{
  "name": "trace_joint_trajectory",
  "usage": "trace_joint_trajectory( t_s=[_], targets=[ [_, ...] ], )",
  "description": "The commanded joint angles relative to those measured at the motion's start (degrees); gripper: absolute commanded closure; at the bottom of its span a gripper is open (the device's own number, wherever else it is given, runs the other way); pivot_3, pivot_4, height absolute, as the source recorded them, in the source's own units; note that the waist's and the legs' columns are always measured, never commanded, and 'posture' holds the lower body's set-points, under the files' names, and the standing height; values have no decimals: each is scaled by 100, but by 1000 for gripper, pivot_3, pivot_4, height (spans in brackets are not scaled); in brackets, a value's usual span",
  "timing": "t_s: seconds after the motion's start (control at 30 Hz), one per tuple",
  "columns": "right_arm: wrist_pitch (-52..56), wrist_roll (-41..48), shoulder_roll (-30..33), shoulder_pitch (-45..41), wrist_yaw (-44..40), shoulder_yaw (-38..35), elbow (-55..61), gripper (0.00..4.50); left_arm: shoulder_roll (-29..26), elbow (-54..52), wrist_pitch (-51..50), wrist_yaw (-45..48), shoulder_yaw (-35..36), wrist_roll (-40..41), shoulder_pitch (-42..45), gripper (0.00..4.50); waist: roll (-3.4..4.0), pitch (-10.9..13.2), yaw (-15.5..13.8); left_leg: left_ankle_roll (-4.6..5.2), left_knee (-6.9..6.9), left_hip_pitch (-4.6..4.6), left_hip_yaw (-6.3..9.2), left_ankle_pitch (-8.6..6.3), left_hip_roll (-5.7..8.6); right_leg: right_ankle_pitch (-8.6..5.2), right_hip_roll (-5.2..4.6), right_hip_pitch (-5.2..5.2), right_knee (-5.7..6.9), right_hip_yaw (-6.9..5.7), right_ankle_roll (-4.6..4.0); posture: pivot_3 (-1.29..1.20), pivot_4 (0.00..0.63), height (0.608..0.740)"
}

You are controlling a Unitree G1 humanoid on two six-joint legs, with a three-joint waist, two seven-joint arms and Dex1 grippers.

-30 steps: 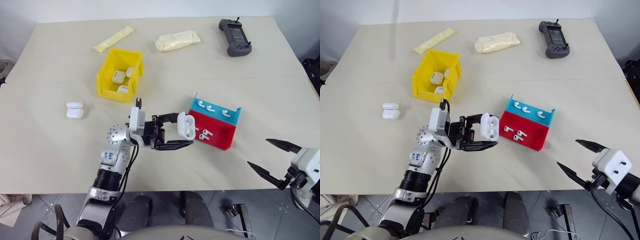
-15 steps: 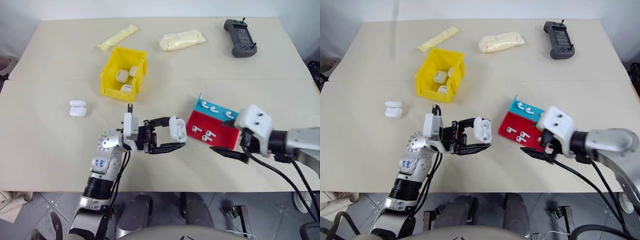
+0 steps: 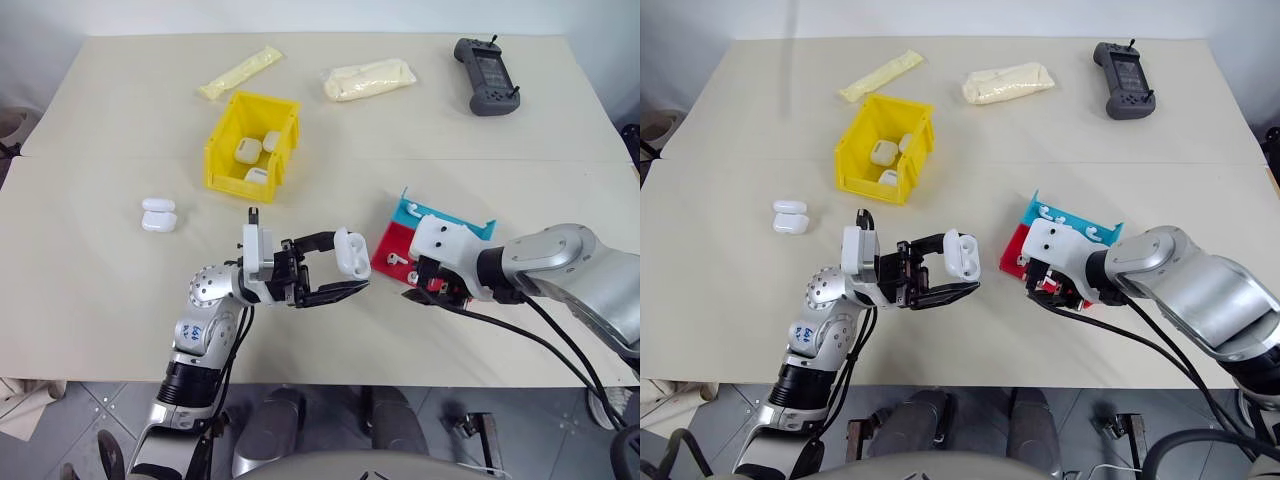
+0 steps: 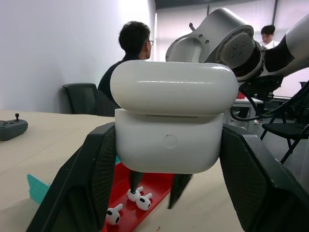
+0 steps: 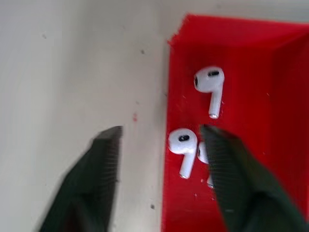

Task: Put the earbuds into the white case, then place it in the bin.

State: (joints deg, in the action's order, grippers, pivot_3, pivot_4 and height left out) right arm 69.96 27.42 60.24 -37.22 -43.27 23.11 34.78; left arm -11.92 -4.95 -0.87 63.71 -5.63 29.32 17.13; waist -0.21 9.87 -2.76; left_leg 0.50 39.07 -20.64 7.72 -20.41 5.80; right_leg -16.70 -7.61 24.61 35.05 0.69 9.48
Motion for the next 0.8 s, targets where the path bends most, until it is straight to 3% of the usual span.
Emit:
trace_joint_trajectory(
  t_s=[0.03, 0.8],
  targets=[
    [-171, -234, 78, -167, -190, 136, -17, 1931, -8, -306, -8, -50, -20, 144, -9, 1717, 0, 0, 2, 0, 0, 0, 0, 0, 0, 0, 0, 0, 0, 0, 0, 0, 150, 740],
    [-551, -1082, -64, -135, -664, 578, -346, 1931, -32, -581, -179, -167, -58, 133, -134, 1717, 0, 0, 5, 0, -1, -1, 0, 0, -2, 0, 2, 1, -1, 0, 0, 0, 150, 740]
  ],
)
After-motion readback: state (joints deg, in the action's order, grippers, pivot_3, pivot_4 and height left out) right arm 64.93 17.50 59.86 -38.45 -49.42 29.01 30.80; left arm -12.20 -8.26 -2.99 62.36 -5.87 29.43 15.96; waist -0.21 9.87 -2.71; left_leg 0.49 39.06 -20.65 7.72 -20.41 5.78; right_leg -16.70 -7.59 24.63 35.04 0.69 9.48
